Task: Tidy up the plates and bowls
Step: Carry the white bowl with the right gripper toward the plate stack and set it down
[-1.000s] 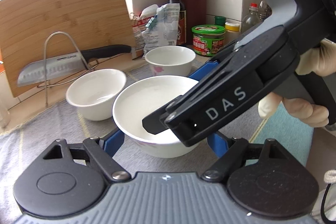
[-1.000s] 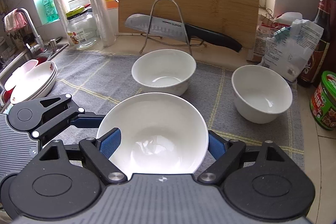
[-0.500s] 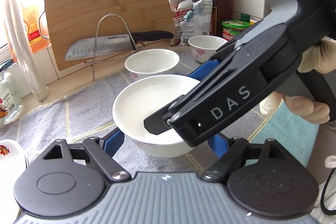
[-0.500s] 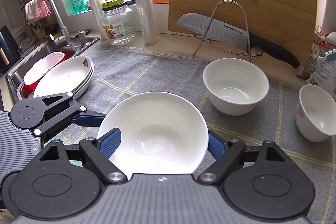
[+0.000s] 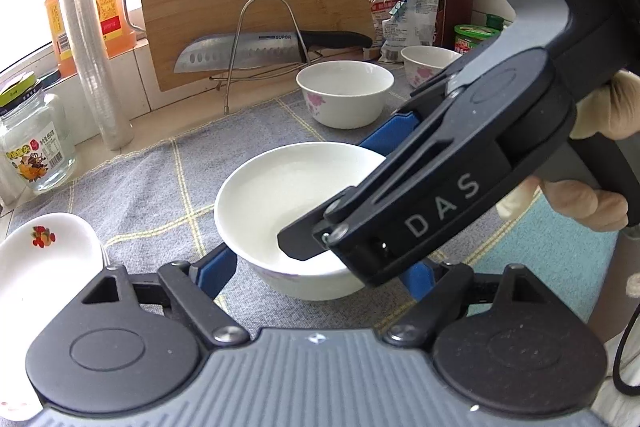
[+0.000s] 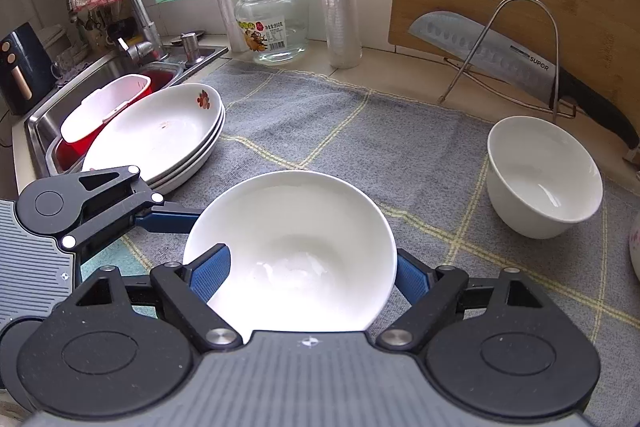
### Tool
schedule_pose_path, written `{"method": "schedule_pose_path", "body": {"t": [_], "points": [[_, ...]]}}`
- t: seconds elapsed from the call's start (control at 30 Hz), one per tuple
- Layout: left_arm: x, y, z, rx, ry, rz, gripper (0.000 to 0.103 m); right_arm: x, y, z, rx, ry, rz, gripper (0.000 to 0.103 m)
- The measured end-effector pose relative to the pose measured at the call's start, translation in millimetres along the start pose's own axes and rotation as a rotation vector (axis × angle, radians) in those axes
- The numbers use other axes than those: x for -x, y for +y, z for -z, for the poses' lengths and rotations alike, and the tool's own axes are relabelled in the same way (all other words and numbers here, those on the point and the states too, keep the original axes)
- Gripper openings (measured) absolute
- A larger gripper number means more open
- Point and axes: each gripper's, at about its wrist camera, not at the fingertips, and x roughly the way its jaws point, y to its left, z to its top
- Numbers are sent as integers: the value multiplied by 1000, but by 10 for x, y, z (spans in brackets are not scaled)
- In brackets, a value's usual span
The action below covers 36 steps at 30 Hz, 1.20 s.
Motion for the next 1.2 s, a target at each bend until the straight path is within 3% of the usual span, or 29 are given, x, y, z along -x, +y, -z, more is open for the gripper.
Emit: {"method": "schedule_pose_path", "body": {"t": [0.5, 0.6, 0.7, 0.77, 1.2], "points": [[-38, 99, 131, 18, 19, 11, 85, -106, 109, -3, 13, 20, -10, 90], [-36, 97, 133, 17, 11, 15, 90, -108, 108, -1, 15, 21, -17, 91], [2, 107, 127, 24, -6, 23, 98, -96, 111, 8, 8, 11, -30, 103], [17, 111, 125, 23, 1, 11, 98, -75, 115, 8, 5, 1, -29, 103], [301, 70, -90, -33, 9, 9, 99, 233, -34, 29, -4, -72, 75, 103]]}}
